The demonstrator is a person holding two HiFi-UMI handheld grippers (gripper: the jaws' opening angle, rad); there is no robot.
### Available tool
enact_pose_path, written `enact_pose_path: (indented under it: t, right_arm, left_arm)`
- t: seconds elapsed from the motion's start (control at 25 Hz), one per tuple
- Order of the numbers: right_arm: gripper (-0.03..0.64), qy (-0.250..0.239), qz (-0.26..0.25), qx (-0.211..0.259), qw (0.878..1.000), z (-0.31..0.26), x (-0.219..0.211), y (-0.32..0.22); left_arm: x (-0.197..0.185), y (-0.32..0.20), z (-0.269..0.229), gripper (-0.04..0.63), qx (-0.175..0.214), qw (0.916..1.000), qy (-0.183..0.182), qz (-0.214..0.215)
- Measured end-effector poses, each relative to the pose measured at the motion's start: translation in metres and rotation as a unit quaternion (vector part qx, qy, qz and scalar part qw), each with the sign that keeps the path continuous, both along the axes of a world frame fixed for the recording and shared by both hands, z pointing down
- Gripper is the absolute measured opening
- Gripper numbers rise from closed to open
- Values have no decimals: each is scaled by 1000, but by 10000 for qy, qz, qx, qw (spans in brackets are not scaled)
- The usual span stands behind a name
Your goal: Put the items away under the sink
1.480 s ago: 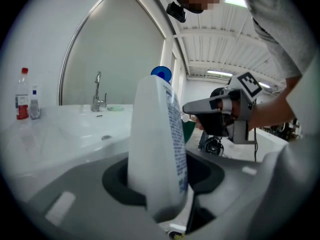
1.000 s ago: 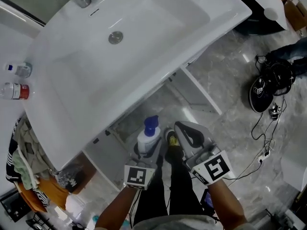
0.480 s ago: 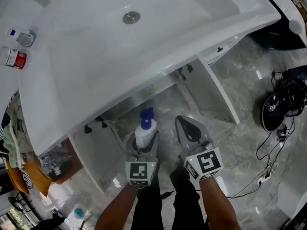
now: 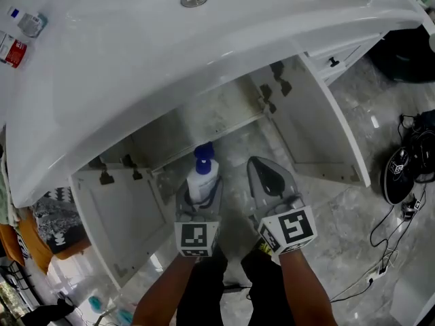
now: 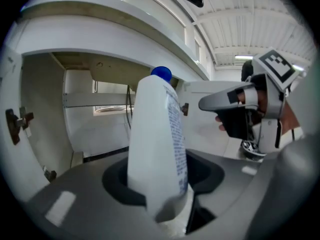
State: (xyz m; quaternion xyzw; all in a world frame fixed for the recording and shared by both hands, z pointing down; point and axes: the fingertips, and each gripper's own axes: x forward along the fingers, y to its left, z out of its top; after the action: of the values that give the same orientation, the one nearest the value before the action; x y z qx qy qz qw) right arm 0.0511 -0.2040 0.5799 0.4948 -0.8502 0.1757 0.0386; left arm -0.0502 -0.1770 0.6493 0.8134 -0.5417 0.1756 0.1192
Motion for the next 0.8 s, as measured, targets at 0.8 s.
enact_pose_path:
  t: [0.8]
  right_arm:
    - [0, 281, -14, 866, 9958, 146, -40, -100]
  left_arm:
    - [-52, -135, 115, 213, 1404, 9890, -103, -463]
